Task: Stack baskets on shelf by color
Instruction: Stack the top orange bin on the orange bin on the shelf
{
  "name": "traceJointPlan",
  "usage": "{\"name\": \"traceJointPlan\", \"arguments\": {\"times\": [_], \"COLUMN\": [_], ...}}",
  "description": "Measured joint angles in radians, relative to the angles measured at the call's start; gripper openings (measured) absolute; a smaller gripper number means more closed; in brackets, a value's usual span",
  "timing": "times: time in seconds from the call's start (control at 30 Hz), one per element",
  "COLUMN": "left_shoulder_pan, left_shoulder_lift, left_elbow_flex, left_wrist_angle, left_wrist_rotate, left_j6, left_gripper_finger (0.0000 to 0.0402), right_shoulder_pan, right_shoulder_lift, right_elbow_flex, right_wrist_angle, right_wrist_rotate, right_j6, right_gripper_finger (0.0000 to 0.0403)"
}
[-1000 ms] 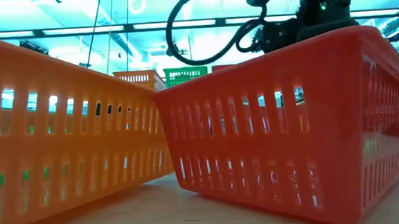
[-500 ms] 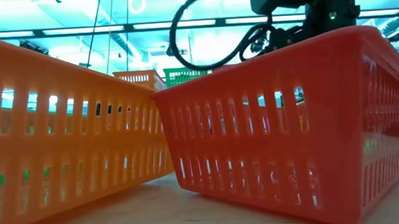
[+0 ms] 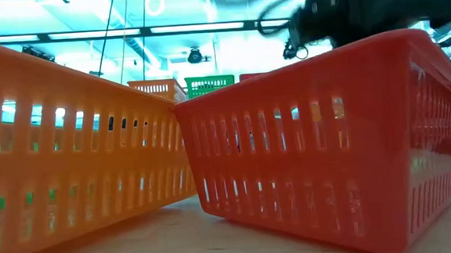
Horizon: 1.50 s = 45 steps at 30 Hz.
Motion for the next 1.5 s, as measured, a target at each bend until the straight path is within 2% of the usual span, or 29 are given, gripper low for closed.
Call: {"name": "traceJointPlan", "arguments": {"times": [0.33,0.43,0.57,0.67,0.77,0.93,1.1,1.27,1.37,1.5], "left_shoulder_pan": [0.015,0.035,0.086,0.110,0.127,0.195,0.248,0.266,0.286,0.334], "left_shoulder_lift": [0.011,0.033,0.057,0.055,0.051,0.054,0.090,0.172,0.244,0.356], "left_elbow_flex": [0.000,0.000,-0.001,0.001,0.022,0.077,0.140,0.281,0.407,0.539], "left_wrist_angle": [0.007,0.004,-0.010,-0.003,-0.011,-0.179,-0.361,-0.530,-0.661,-0.795], "left_wrist_rotate": [0.000,0.000,0.001,-0.004,0.001,0.239,0.431,0.509,0.527,0.603], "left_j6": [0.011,0.020,0.122,0.217,0.206,0.112,0.022,0.009,0.008,0.002], "left_gripper_finger": [0.0105,0.0105,0.0105,0.0105,0.0105,0.0105,0.0105,0.0111,0.0126,0.0151], "right_shoulder_pan": [0.019,0.012,0.010,0.022,0.040,0.068,0.078,0.068,0.059,0.056], "right_shoulder_lift": [0.000,0.000,0.000,0.000,0.000,0.000,0.000,0.000,0.000,0.000], "right_elbow_flex": [0.210,0.230,0.236,0.237,0.236,0.236,0.236,0.236,0.236,0.236], "right_wrist_angle": [0.061,0.134,0.177,0.144,0.135,0.154,0.182,0.183,0.184,0.186], "right_wrist_rotate": [0.099,0.087,0.057,0.018,0.000,-0.006,-0.015,-0.048,-0.069,-0.085], "right_j6": [-0.156,-0.240,-0.400,-0.554,-0.678,-0.848,-0.919,-0.923,-0.923,-0.923], "right_gripper_finger": [0.0014,0.0014,0.0014,0.0014,0.0014,0.0020,0.0013,0.0013,0.0013,0.0013]}}
